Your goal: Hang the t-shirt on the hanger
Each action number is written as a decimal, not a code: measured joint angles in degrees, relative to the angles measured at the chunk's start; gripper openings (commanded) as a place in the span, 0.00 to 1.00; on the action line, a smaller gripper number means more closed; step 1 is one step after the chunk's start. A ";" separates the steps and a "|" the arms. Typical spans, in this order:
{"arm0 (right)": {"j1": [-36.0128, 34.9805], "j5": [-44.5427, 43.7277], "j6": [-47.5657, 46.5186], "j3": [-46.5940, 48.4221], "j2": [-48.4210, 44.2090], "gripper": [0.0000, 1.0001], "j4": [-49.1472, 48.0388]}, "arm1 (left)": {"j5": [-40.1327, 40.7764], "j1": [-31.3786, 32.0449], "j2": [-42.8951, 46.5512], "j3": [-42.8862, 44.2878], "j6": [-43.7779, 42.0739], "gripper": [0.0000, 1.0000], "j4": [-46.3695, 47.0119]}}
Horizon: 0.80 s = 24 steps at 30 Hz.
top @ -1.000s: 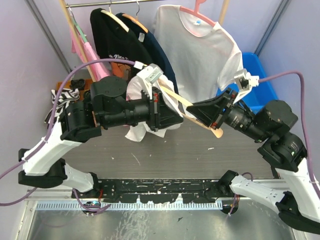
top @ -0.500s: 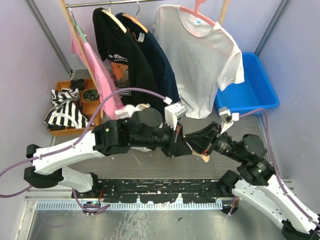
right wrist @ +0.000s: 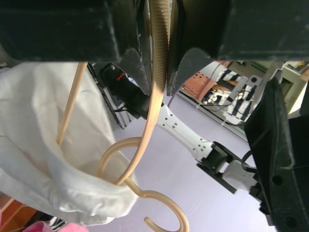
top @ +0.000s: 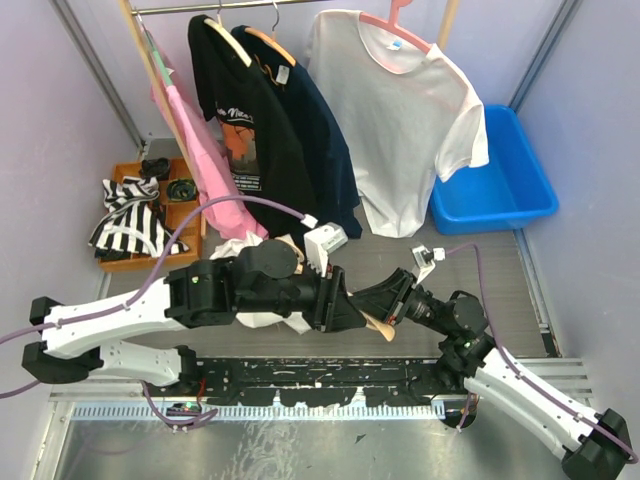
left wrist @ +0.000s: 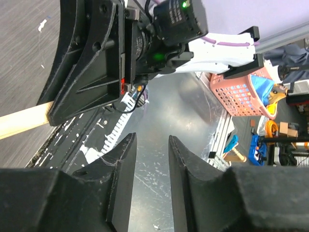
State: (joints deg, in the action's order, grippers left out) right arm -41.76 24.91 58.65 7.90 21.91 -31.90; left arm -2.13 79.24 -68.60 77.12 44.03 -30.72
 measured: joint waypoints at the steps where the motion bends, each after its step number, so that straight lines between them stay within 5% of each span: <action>1: 0.00 0.02 0.76 -0.81 0.39 0.01 -1.75 | 0.26 0.00 0.50 0.02 -0.04 0.42 -0.02; 8: 0.00 0.28 6.03 -4.11 4.26 0.01 -15.39 | 5.86 0.04 3.74 3.48 -2.36 0.43 -6.58; 16: 0.00 0.31 7.54 -4.39 5.38 0.01 -21.24 | 23.54 0.04 15.98 5.25 -8.24 0.55 -19.23; 24: 0.00 0.50 7.56 -4.39 7.41 0.01 -24.15 | 43.19 0.04 26.73 -11.72 -15.96 0.72 -17.51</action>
State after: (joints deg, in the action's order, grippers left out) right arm -41.76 25.41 66.22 3.51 29.32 -56.05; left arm 41.06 79.29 -41.87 65.41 28.08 -48.23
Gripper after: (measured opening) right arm 0.205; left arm 0.684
